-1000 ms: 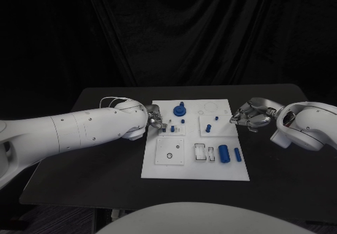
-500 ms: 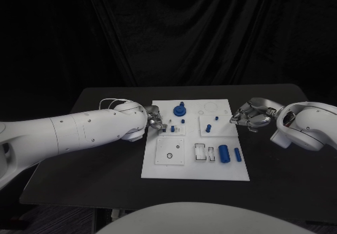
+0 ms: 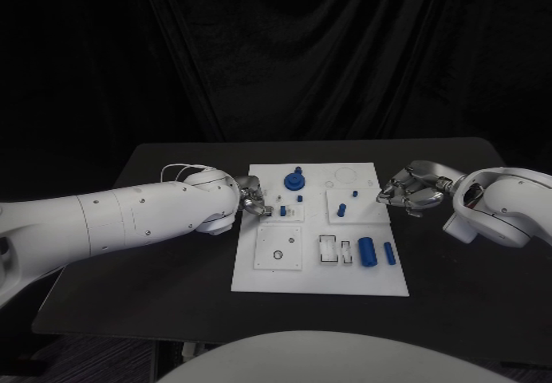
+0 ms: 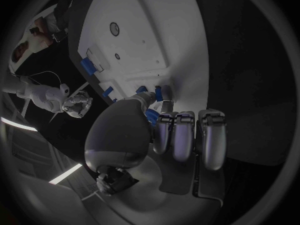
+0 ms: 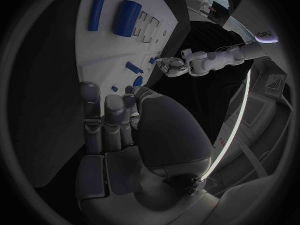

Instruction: Assemble the parts on the task board

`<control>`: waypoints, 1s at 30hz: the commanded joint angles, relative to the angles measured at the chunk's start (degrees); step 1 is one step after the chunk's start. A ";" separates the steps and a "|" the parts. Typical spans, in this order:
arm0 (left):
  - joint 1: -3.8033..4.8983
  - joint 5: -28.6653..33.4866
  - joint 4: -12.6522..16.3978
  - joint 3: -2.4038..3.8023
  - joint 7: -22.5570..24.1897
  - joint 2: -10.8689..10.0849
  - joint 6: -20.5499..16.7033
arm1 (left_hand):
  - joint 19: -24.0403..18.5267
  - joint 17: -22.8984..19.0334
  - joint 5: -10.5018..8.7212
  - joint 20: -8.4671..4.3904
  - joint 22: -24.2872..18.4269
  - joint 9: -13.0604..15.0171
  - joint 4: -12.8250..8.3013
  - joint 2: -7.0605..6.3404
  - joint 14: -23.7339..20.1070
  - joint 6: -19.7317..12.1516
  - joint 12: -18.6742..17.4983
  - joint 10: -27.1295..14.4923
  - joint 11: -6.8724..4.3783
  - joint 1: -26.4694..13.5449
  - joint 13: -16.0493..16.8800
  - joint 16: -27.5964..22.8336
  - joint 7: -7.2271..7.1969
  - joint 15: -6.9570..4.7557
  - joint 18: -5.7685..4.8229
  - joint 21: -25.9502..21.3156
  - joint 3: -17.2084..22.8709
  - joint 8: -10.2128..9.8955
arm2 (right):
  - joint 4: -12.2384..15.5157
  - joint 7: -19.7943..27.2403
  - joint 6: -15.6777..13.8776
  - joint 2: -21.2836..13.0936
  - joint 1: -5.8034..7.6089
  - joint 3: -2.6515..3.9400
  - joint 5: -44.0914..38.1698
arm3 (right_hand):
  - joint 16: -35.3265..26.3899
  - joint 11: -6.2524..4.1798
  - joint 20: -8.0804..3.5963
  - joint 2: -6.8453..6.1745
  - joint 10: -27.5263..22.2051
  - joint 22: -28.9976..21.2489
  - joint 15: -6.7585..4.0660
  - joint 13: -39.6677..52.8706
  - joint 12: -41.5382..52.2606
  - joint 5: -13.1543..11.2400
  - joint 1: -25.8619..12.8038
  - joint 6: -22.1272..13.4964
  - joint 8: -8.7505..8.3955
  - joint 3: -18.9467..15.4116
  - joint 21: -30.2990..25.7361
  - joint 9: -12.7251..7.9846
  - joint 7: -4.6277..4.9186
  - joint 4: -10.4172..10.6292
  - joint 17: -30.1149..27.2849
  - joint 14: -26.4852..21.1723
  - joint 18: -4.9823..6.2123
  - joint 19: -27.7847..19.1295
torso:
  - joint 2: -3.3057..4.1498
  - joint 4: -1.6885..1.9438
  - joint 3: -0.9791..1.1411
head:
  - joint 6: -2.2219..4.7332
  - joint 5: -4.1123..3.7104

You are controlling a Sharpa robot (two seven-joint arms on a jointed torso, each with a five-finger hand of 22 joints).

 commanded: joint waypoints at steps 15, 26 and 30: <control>-0.40 -0.37 -0.16 -0.06 0.52 -0.04 0.53 | 6.03 15.09 -2.39 -0.28 15.10 0.23 0.49 0.33 5.95 0.19 0.20 6.04 -0.27 -1.44 15.09 0.15 -0.03 -0.35 -0.36 -0.20 0.82 -0.38 | -0.15 -1.44 1.00 0.11 -0.22 0.04 0.05 | -0.33 0.07 0.07 0.08 -0.42 -0.12 -0.01 -0.10 -0.30 0.26 0.59 -0.42 -0.06 0.35 -0.42 0.06 0.16 0.05 -0.11 -0.37 0.70 -0.55 | 0.04 -0.02 0.03 | 0.01 0.15; -0.61 -0.37 -1.26 -0.06 0.00 0.25 0.95 | 6.03 15.09 -19.45 0.66 15.10 -2.13 1.69 2.09 5.95 -0.04 0.20 6.04 0.83 -12.54 15.09 0.15 1.17 0.59 -0.36 -0.20 -6.30 -3.59 | -0.21 -1.85 1.49 0.13 -0.24 0.04 0.05 | -0.44 0.09 0.08 0.06 -0.53 -0.22 0.00 -0.24 -0.39 0.31 0.61 -0.48 -0.07 0.37 -0.73 0.07 0.18 0.07 -0.24 -0.44 0.75 -0.65 | -0.02 -0.09 0.05 | 0.01 0.22; -0.67 -0.37 -1.45 -0.06 -0.01 0.24 1.12 | 6.03 15.09 -19.72 0.72 15.10 -2.35 1.70 2.32 5.95 0.00 0.20 6.04 0.89 -13.36 15.09 0.15 1.22 0.65 -0.36 -0.20 -7.24 -3.87 | -0.21 -1.94 1.61 0.13 -0.25 0.04 0.05 | -0.44 0.09 0.08 0.06 -0.53 -0.22 0.00 -0.24 -0.39 0.31 0.61 -0.48 -0.07 0.37 -0.73 0.07 0.18 0.07 -0.24 -0.44 0.75 -0.65 | -0.01 -0.07 0.05 | 0.01 0.16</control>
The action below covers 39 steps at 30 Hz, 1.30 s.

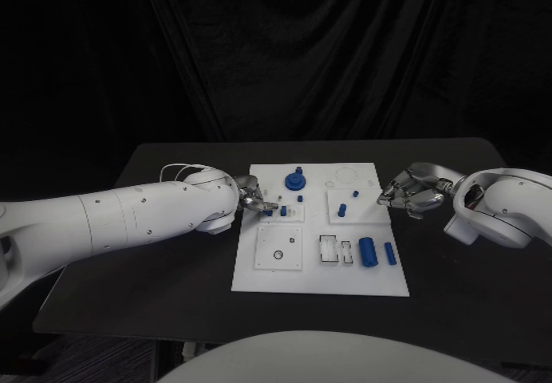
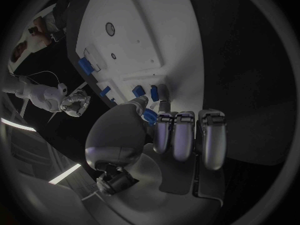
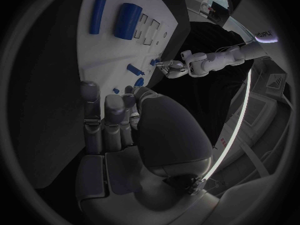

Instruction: Assemble the parts on the task board

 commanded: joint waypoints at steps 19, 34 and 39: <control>-0.59 -0.30 -0.61 -0.13 1.53 0.02 0.56 | 6.02 15.09 0.48 0.50 15.09 0.10 -0.02 4.49 6.17 0.83 0.20 6.06 0.58 -8.68 15.09 0.15 0.38 0.60 -0.35 -0.20 -6.28 -0.63 | -0.05 -1.48 1.00 -0.01 -0.22 0.04 0.05 | -0.25 -0.11 -0.13 0.05 -0.41 -0.08 0.01 -0.15 -0.47 0.33 0.62 -0.31 -0.08 0.39 -0.24 0.10 -0.01 0.07 -0.13 -0.49 0.77 -0.48 | 0.05 0.11 -0.01 | 0.01 0.07; -0.65 -0.16 -1.05 -0.13 5.27 0.07 -0.56 | 6.02 15.09 4.78 0.19 15.09 5.44 0.16 8.94 6.17 1.14 0.20 6.06 0.11 -9.01 15.09 0.15 -0.26 0.24 -0.35 -0.20 -8.73 2.70 | -0.10 -1.45 1.04 0.11 -0.23 0.04 0.05 | -0.30 -0.09 -0.11 0.11 -0.50 -0.17 0.03 -0.27 -0.54 0.42 0.70 -0.37 -0.08 0.48 -0.52 0.12 0.01 0.07 -0.20 -0.55 0.80 -0.56 | 0.06 0.05 -0.02 | 0.01 0.14; -0.66 1.64 -1.07 -0.13 5.95 0.09 -1.01 | 6.02 15.09 5.43 0.09 15.09 7.07 0.12 9.71 6.17 0.58 0.20 6.06 0.01 -8.35 15.09 0.15 -0.37 0.14 -0.35 -0.20 -9.21 3.63 | -0.08 -1.44 1.02 0.08 -0.24 0.04 0.05 | -0.30 -0.09 -0.11 0.11 -0.50 -0.17 0.03 -0.27 -0.54 0.42 0.70 -0.37 -0.08 0.48 -0.52 0.12 0.01 0.07 -0.20 -0.55 0.80 -0.56 | 0.06 0.08 -0.03 | 0.01 0.09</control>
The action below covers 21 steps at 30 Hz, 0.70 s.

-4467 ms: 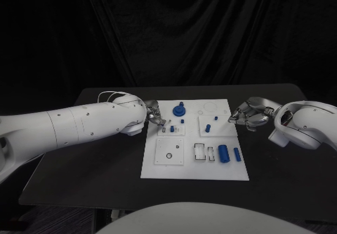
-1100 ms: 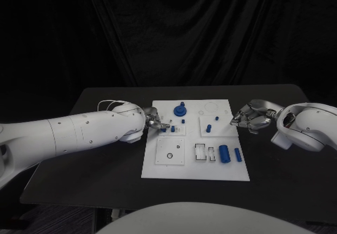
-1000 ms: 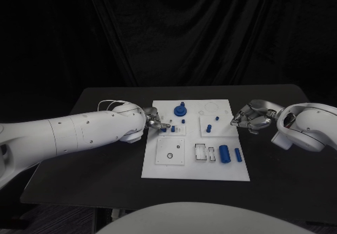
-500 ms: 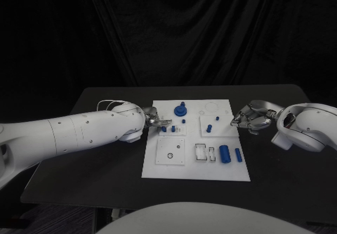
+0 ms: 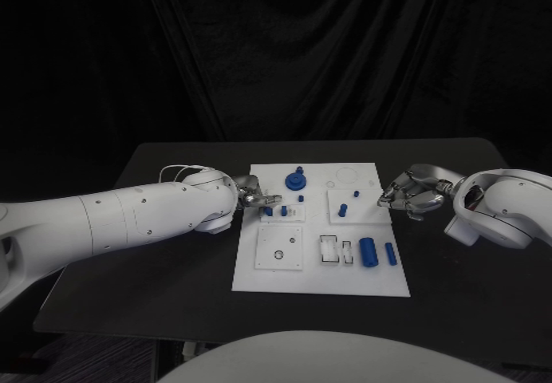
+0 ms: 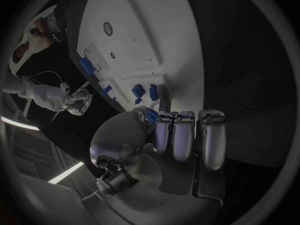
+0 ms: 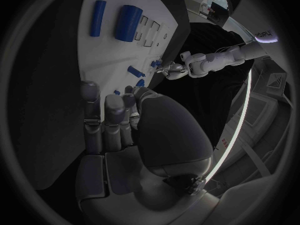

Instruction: Assemble the parts on the task board

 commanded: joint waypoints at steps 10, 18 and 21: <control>-0.25 2.56 0.44 -0.04 3.53 0.31 -2.34 | 6.02 15.09 1.97 0.03 15.10 1.93 0.11 0.90 5.95 -1.22 0.20 5.86 -0.24 1.49 15.09 0.15 -0.21 -0.13 -0.35 -0.20 -0.78 1.05 | 0.00 -0.99 0.36 -0.04 -0.17 0.04 0.05 | -0.31 -0.08 0.10 -0.02 -0.53 -0.11 0.04 -0.14 -0.30 0.24 0.57 -0.39 -0.07 0.44 -0.39 0.12 0.02 -0.13 -0.09 -0.58 0.80 -0.36 | -0.03 -0.01 0.01 | 0.01 -0.11; -0.25 2.67 0.51 -0.04 3.03 0.67 -3.33 | 6.02 15.09 2.85 -0.06 15.10 3.14 0.10 0.89 5.95 -1.26 0.20 5.86 -0.38 2.45 15.09 0.15 -0.39 -0.26 -0.35 -0.20 -1.16 1.88 | 0.04 -0.98 0.39 -0.08 -0.18 0.04 0.05 | -0.31 -0.08 0.10 -0.02 -0.53 -0.11 0.04 -0.14 -0.30 0.24 0.57 -0.39 -0.07 0.44 -0.39 0.12 0.02 -0.13 -0.09 -0.58 0.80 -0.36 | -0.03 0.02 0.01 | 0.01 -0.15; -0.25 2.65 0.41 -0.04 2.43 0.66 -3.38 | 6.02 15.09 2.95 -0.15 15.10 4.10 0.14 0.91 5.95 -1.21 0.20 5.86 -0.49 2.77 15.09 0.15 -0.51 -0.33 -0.35 -0.20 -1.43 2.60 | 0.06 -0.98 0.40 -0.11 -0.18 0.04 0.05 | -0.31 -0.08 0.10 -0.02 -0.53 -0.11 0.04 -0.14 -0.30 0.24 0.57 -0.39 -0.07 0.44 -0.39 0.12 0.02 -0.13 -0.09 -0.58 0.80 -0.36 | -0.02 0.00 0.01 | 0.01 -0.18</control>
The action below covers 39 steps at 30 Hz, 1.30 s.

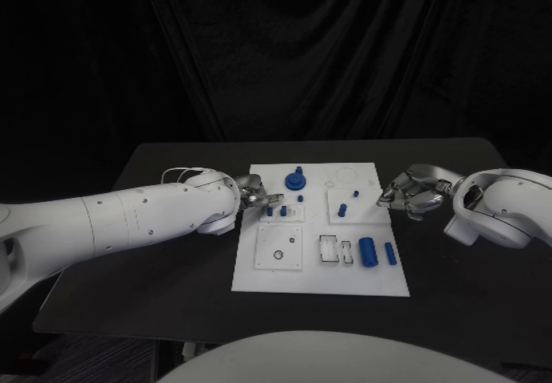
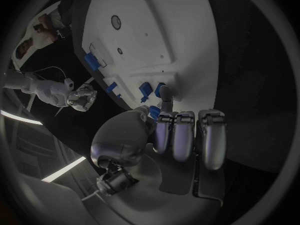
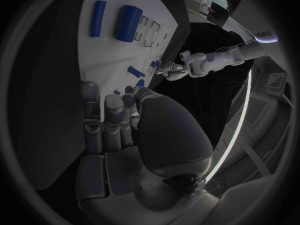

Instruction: Assemble the parts on the task board

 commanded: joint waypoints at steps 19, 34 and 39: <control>-0.06 -16.20 1.03 0.07 19.08 -1.56 -23.81 | 6.02 14.70 2.91 -0.68 15.10 7.49 -0.45 -7.33 5.76 0.36 0.20 5.98 -0.83 13.81 15.09 -0.05 -0.84 -0.88 -0.36 -0.20 -2.99 33.15 | 0.58 1.42 -1.81 -0.64 -0.18 0.04 0.05 | 0.22 0.16 0.11 -0.14 0.18 0.24 -0.15 0.39 0.22 0.32 0.62 -0.30 0.04 0.28 0.30 0.17 0.04 0.00 0.34 -0.15 0.66 0.01 | -0.02 0.01 0.00 | 0.01 -0.40; 0.62 -18.70 -1.79 0.13 37.93 0.27 -16.69 | 6.02 -5.25 -4.83 6.14 15.10 -4.35 -0.27 -11.84 -15.97 -18.12 -47.96 -43.59 6.22 36.87 -9.21 -13.77 5.52 6.23 -0.36 -0.20 8.42 4.74 | 0.60 4.21 -4.06 -0.37 -0.45 0.05 0.05 | 1.36 -0.01 0.02 -0.47 1.49 0.99 -0.31 1.07 1.33 1.04 0.47 -0.02 0.37 0.17 2.05 0.46 -0.12 0.12 1.07 0.63 0.37 1.19 | 0.21 -0.21 0.05 | 0.01 -1.07; 0.66 -19.89 -4.50 0.13 38.81 2.33 -13.64 | 6.02 -3.08 -5.09 7.16 15.10 -7.57 -0.67 -14.12 -12.33 -19.10 -54.78 -42.09 7.26 38.00 -17.38 -11.13 6.51 6.94 -0.36 -0.20 9.84 -0.87 | 0.51 4.24 -3.89 -0.30 -0.82 0.05 0.05 | 1.36 -0.01 0.02 -0.47 1.49 0.99 -0.31 1.07 1.33 1.04 0.47 -0.02 0.37 0.17 2.05 0.46 -0.12 0.12 1.07 0.63 0.37 1.19 | 0.31 -0.15 0.07 | 0.01 -1.36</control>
